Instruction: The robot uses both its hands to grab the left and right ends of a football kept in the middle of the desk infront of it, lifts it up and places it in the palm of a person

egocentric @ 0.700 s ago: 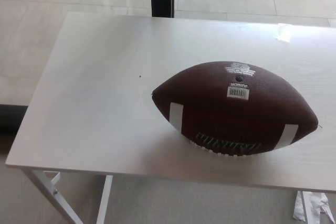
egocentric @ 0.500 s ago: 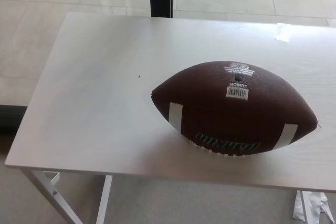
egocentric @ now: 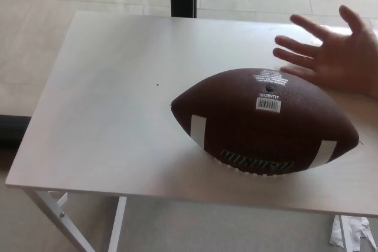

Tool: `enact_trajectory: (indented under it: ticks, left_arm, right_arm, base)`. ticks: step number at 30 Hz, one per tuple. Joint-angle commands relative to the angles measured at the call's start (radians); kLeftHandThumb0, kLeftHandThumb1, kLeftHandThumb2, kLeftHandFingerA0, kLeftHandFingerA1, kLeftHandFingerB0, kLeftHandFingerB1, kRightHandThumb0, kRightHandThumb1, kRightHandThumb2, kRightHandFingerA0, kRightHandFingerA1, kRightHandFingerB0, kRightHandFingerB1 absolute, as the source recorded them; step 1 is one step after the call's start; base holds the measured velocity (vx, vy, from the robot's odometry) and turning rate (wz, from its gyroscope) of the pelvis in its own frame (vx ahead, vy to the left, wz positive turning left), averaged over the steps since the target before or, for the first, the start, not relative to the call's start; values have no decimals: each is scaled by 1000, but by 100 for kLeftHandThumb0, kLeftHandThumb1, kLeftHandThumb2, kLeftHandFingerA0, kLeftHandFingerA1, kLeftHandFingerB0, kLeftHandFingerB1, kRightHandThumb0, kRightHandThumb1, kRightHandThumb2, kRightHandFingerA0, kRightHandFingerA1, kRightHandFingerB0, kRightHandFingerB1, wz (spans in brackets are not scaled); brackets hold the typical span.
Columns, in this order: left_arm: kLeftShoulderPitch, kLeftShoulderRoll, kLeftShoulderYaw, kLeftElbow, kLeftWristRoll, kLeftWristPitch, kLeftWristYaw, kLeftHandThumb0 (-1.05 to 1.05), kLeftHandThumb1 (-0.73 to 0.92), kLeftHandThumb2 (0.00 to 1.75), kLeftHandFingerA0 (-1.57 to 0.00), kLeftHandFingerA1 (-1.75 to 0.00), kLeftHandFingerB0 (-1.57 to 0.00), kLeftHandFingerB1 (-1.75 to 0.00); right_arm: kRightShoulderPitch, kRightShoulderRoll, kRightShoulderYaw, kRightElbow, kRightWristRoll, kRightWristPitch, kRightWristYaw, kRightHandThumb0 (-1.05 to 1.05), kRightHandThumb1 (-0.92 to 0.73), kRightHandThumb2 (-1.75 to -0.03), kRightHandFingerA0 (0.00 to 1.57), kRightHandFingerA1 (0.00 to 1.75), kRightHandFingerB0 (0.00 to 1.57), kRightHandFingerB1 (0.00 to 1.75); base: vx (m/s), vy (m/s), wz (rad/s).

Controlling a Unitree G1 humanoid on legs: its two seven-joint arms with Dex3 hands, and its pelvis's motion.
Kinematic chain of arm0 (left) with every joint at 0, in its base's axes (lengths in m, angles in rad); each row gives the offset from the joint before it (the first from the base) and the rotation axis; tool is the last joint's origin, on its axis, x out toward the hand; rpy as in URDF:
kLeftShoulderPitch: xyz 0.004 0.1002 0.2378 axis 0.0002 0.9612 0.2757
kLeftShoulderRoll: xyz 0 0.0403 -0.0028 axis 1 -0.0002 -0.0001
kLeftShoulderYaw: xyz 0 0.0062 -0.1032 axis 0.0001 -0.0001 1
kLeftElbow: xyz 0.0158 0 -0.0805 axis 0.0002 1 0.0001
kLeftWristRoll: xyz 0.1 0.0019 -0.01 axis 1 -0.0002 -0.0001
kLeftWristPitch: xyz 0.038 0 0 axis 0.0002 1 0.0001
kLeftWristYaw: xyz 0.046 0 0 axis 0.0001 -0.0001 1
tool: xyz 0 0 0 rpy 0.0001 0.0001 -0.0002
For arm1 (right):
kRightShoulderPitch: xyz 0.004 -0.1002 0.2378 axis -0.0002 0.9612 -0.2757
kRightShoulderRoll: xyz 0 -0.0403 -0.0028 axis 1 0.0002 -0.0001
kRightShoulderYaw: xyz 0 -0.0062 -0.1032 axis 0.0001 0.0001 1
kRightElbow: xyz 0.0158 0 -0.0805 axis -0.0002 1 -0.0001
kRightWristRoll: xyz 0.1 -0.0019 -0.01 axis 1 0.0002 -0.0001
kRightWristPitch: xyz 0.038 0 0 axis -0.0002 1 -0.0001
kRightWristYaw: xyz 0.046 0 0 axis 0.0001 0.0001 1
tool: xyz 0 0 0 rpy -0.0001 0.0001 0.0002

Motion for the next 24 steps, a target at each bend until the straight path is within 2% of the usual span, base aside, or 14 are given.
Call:
enact_trajectory:
  ticks: [1,2,3,6,7,8,11,12,13,14,16,17,18,24]
  left_arm:
    - [-165,61,-34,-228,-126,233,72,-85,60,57,-60,-40,-50,-36]
    - [-188,52,-52,-280,-133,249,87,-84,60,57,-59,-41,-48,-35]
    - [-206,47,-68,-300,-129,245,80,-80,62,60,-48,-41,-39,-35]
    - [-259,13,-113,-399,-121,294,142,-76,66,60,-46,-44,-34,-36]
    - [-282,-3,-156,-456,-110,322,164,-76,59,91,-31,-52,-22,-45]
    - [-307,-15,-198,-496,-94,345,181,-77,62,94,-27,-52,-18,-45]
    - [-356,-48,-265,-538,-77,367,200,-79,64,97,-23,-54,-12,-45]
    - [-368,-63,-287,-551,-75,366,200,-80,64,97,-22,-54,-10,-45]
    - [-386,-103,-337,-587,-66,376,216,-82,63,99,-26,-59,-13,-48]
    - [-392,-119,-356,-597,-75,387,214,-81,64,98,-23,-59,-11,-47]
    - [-390,-143,-396,-609,-56,386,211,-82,82,65,-27,-55,-15,-37]
    - [-388,-153,-412,-616,-48,387,215,-83,83,64,-27,-57,-15,-38]
    - [-385,-167,-435,-628,-36,388,219,-84,85,63,-27,-57,-15,-38]
    - [-370,-248,-544,-639,13,381,255,-85,83,63,-31,-58,-18,-40]
  right_arm:
    - [-108,31,30,-214,84,133,-82,-86,-81,-65,46,40,17,29]
    - [-115,31,61,-256,69,123,-62,-83,-68,-105,32,52,7,35]
    - [-122,29,81,-270,61,125,-47,-87,-71,-108,32,53,7,28]
    - [-144,63,124,-335,75,147,-42,-90,-73,-107,31,52,9,33]
    - [-150,87,143,-365,108,176,-30,-93,-71,-105,29,50,10,35]
    - [-151,111,166,-395,110,192,-37,-88,-85,-66,39,40,18,28]
    - [-144,147,200,-437,106,229,-51,-90,-84,-66,43,37,19,30]
    - [-146,163,218,-443,96,224,-53,-89,-66,-103,34,48,12,42]
    - [-143,202,247,-461,95,222,-58,-90,-82,-66,43,38,22,30]
    - [-140,219,260,-477,100,240,-65,-90,-81,-66,43,37,22,29]
    - [-128,232,287,-482,80,241,-55,-93,-71,-104,31,49,12,40]
    - [-123,239,296,-483,75,241,-53,-86,-66,-103,31,50,13,41]
    - [-121,251,305,-479,70,244,-56,-86,-83,-66,44,38,23,29]
    - [-106,286,370,-440,33,236,-55,-86,-84,-66,47,43,26,29]
  base:
    - [0,0,0]
    - [0,0,0]
    - [0,0,0]
    - [0,0,0]
    - [0,0,0]
    - [0,0,0]
    - [0,0,0]
    - [0,0,0]
    - [0,0,0]
    - [0,0,0]
    - [0,0,0]
    - [0,0,0]
    - [0,0,0]
    - [0,0,0]
